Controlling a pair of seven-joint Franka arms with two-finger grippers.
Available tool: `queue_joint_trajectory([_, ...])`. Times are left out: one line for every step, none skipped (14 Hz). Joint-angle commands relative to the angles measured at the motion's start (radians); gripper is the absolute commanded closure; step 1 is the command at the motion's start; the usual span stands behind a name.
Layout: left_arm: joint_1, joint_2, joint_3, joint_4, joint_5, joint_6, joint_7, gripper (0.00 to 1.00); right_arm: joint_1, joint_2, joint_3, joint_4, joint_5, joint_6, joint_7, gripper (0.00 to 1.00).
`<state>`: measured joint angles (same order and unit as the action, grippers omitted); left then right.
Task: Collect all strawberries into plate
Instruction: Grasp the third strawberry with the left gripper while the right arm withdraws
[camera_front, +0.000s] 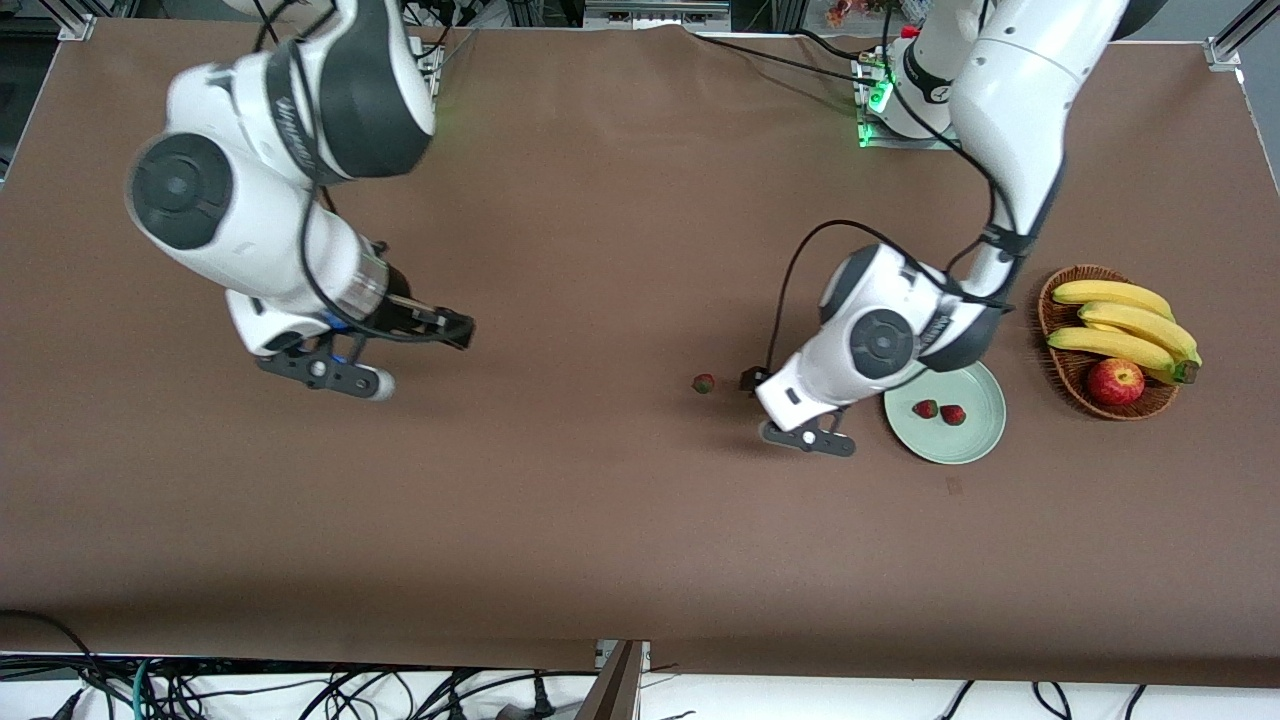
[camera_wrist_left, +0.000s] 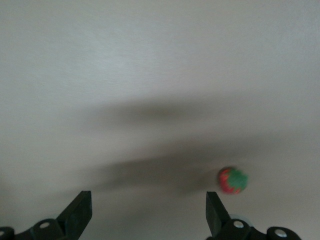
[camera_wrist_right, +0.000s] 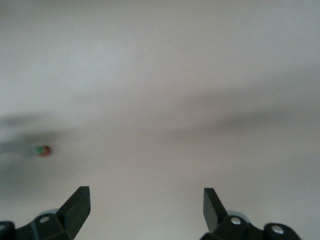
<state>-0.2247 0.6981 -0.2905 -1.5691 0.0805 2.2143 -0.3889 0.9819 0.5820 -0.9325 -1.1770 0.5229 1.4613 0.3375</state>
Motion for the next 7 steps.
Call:
queue_joint_trajectory([-0.08, 0.046, 0.013, 0.006, 0.065, 0.07, -0.206, 0.0, 0.052, -0.094, -0.061, -0.091, -0.05, -0.033, -0.092, 0.0])
queue_joint_trajectory([-0.105, 0.058, 0.014, 0.007, 0.076, 0.082, -0.272, 0.0, 0.047, -0.134, -0.063, -0.123, -0.058, -0.039, -0.13, 0.0])
queue_joint_trajectory([-0.123, 0.069, 0.016, 0.008, 0.097, 0.097, -0.316, 0.0, 0.04, -0.177, -0.062, -0.147, -0.095, -0.042, -0.15, 0.0])
queue_joint_trajectory([-0.134, 0.076, 0.016, 0.009, 0.116, 0.11, -0.35, 0.0, 0.026, -0.226, -0.048, -0.171, -0.144, -0.044, -0.155, 0.0])
queue_joint_trajectory([-0.145, 0.084, 0.017, 0.009, 0.122, 0.116, -0.381, 0.0, 0.002, -0.276, -0.019, -0.199, -0.173, -0.047, -0.161, 0.0])
queue_joint_trajectory([-0.151, 0.093, 0.019, 0.009, 0.125, 0.119, -0.392, 0.0, -0.04, -0.316, 0.021, -0.219, -0.214, -0.045, -0.178, 0.0])
queue_joint_trajectory([-0.156, 0.103, 0.019, 0.011, 0.152, 0.119, -0.393, 0.0, -0.089, -0.353, 0.079, -0.228, -0.257, -0.045, -0.19, 0.0])
